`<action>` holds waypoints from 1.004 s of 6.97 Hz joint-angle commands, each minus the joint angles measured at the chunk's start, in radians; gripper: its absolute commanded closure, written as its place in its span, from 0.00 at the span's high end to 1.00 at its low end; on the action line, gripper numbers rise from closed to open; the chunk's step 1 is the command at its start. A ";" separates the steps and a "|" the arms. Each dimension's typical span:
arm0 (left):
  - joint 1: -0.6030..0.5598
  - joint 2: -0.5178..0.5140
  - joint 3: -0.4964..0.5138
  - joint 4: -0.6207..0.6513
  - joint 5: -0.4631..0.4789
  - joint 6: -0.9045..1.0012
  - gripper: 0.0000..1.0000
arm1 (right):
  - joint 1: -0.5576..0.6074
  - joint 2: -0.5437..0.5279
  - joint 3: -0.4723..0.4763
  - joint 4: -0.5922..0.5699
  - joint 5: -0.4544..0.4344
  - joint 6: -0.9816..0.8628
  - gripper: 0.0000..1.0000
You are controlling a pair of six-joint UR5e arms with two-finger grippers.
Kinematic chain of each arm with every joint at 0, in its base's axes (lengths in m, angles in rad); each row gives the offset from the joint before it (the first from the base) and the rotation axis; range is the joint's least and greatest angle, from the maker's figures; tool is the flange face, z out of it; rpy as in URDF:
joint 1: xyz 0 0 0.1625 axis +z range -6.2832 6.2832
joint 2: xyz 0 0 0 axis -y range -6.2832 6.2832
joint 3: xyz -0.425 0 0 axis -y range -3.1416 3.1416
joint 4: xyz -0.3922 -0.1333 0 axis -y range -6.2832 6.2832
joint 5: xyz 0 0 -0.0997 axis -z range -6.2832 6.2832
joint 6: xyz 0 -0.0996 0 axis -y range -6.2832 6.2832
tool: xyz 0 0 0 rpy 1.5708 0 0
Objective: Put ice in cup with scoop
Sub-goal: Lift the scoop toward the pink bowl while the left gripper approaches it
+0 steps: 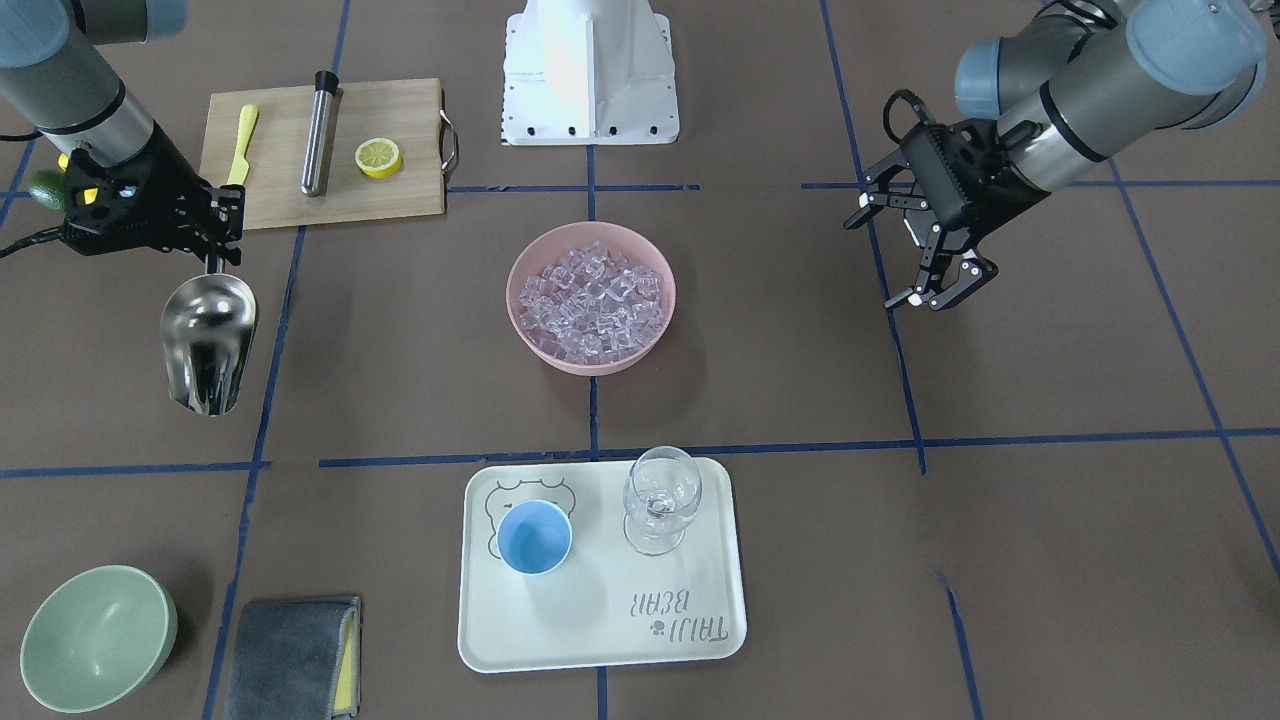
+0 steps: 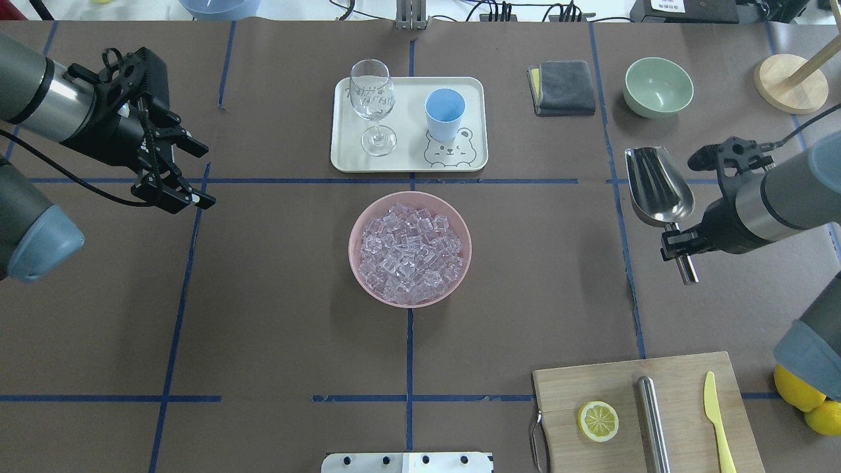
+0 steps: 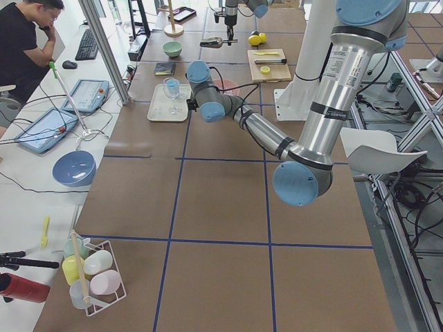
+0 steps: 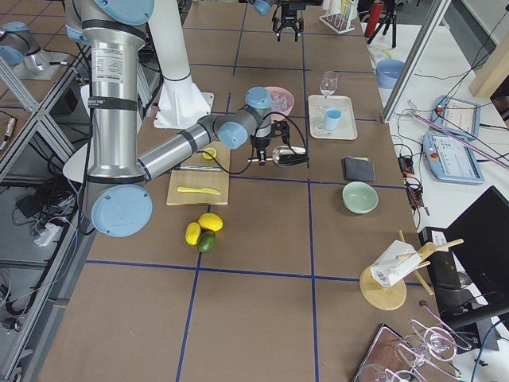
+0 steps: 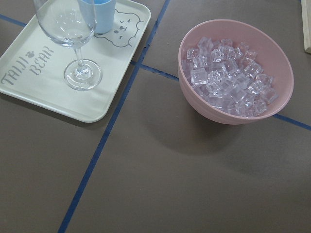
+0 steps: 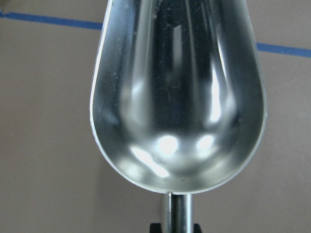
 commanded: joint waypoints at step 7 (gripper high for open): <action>0.090 -0.038 0.073 -0.121 0.007 0.002 1.00 | -0.027 0.204 0.011 -0.219 -0.136 -0.694 0.00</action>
